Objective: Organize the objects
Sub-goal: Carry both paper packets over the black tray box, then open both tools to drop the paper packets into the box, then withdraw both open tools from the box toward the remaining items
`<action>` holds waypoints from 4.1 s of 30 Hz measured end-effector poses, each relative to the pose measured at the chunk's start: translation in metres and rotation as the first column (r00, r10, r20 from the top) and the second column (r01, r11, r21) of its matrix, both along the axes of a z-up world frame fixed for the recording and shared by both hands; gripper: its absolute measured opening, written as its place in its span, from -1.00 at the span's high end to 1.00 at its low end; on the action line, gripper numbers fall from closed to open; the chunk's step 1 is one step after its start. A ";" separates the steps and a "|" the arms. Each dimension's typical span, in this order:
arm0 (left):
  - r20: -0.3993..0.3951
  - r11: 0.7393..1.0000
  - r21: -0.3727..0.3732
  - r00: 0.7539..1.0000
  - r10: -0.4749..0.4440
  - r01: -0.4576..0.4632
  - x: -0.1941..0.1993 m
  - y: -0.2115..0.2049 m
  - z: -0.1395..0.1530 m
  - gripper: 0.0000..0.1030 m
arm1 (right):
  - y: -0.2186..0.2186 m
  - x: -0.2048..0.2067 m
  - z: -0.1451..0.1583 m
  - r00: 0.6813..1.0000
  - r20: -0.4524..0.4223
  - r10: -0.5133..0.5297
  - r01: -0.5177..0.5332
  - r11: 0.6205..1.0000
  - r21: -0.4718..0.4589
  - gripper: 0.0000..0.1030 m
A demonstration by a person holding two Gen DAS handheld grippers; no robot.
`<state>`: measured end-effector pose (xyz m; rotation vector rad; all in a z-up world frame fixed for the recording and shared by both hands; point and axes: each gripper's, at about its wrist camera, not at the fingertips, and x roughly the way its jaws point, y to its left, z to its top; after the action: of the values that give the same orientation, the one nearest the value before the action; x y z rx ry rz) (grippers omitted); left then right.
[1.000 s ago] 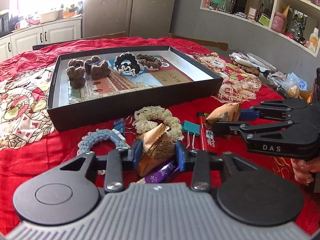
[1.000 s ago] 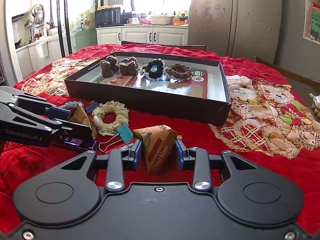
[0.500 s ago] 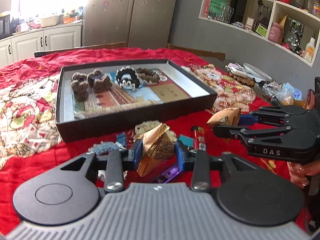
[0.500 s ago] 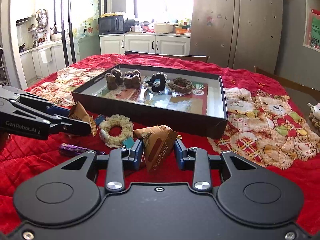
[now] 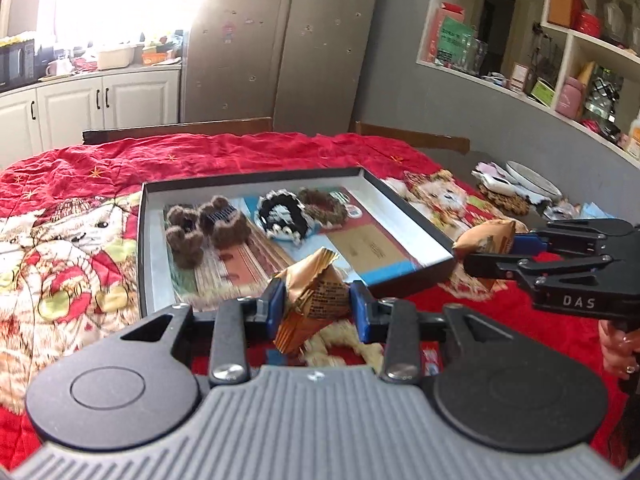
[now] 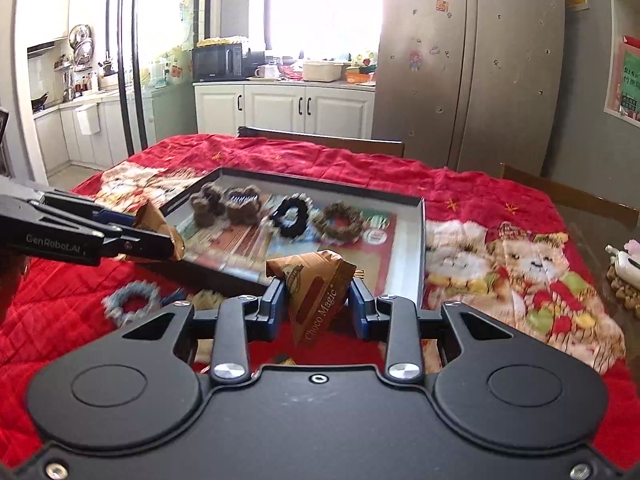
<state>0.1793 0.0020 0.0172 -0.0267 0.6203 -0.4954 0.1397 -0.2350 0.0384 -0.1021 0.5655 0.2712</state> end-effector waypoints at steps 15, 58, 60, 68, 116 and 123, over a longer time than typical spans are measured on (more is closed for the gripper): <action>-0.021 0.993 0.061 0.995 0.100 -0.099 0.077 -0.019 -0.011 0.24 | 0.005 0.102 -0.020 0.997 -0.045 -0.059 0.057 0.998 -0.027 0.38; -0.025 0.979 0.111 0.985 0.172 -0.169 0.122 -0.035 -0.048 0.23 | 0.009 0.172 -0.067 0.988 -0.097 -0.123 0.122 0.992 -0.018 0.38; -0.025 0.979 0.110 0.985 0.173 -0.169 0.122 -0.035 -0.048 0.23 | 0.009 0.172 -0.068 0.988 -0.095 -0.122 0.121 0.993 -0.018 0.38; -0.016 0.979 0.116 0.985 0.173 -0.170 0.121 -0.036 -0.049 0.23 | 0.011 0.172 -0.069 0.989 -0.090 -0.116 0.114 0.993 -0.035 0.38; 0.141 0.968 0.098 0.966 0.216 -0.231 0.020 0.012 0.002 -0.65 | 0.010 0.069 -0.011 0.996 -0.036 -0.086 0.086 0.996 -0.002 -0.13; 0.142 0.971 0.119 0.971 0.192 -0.209 -0.016 0.018 -0.001 -0.67 | 0.022 0.023 -0.008 0.997 -0.058 -0.045 0.042 0.998 -0.050 -0.18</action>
<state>0.1636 0.0200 0.0161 0.0687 0.5155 -0.2560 0.1622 -0.2131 0.0306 -0.1294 0.6322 0.2188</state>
